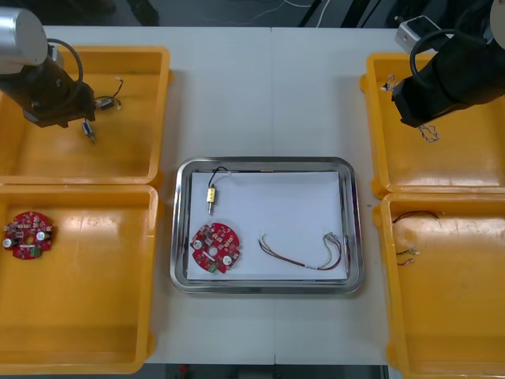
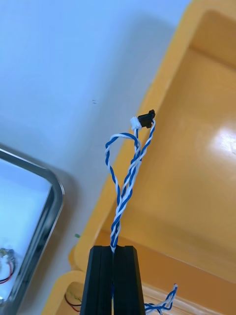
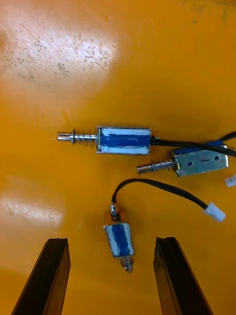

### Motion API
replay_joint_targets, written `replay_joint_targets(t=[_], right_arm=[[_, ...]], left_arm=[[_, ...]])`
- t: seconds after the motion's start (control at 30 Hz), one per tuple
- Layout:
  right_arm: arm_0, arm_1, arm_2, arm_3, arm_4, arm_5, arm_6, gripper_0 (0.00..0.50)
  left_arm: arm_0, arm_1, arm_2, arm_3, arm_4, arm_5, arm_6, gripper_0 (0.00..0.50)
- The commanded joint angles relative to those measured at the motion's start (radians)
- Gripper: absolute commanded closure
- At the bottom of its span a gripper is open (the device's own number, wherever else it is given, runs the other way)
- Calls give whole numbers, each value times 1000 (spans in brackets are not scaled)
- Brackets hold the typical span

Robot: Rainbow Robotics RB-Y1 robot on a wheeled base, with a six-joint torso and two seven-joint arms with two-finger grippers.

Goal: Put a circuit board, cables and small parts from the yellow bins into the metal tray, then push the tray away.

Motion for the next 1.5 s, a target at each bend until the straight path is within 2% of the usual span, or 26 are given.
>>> replay_joint_targets(t=[0.03,0.3,0.67,0.8,0.83,0.87,0.9,0.93,1.2,1.5], right_arm=[[0,-34,19,-61,-67,5,25,500],[0,-29,152,-138,-88,5,60,500],[0,23,301,-198,-62,5,388,500],[0,55,329,-198,-42,5,459,500],[0,64,339,-199,-41,5,479,500],[0,73,350,-198,-34,5,499,500],[0,81,365,-195,-30,5,518,500],[0,86,371,-193,-27,5,526,500],[42,161,413,-173,45,5,554,500],[131,173,424,-172,55,-12,601,500]], left_arm=[[-54,-12,-28,28,-6,-52,-74,0],[-52,-32,-40,70,7,-88,-83,0],[-32,-39,-68,87,21,-132,-99,0],[-32,-39,-68,87,22,-132,-103,0],[-34,-39,-69,87,25,-132,-105,55],[-32,-39,-69,87,27,-132,-105,204],[-32,-39,-68,87,28,-132,-106,394],[-32,-39,-69,87,28,-132,-106,499],[-32,-39,-69,87,37,-128,-113,500],[-32,-32,-69,84,44,-126,-117,500]])
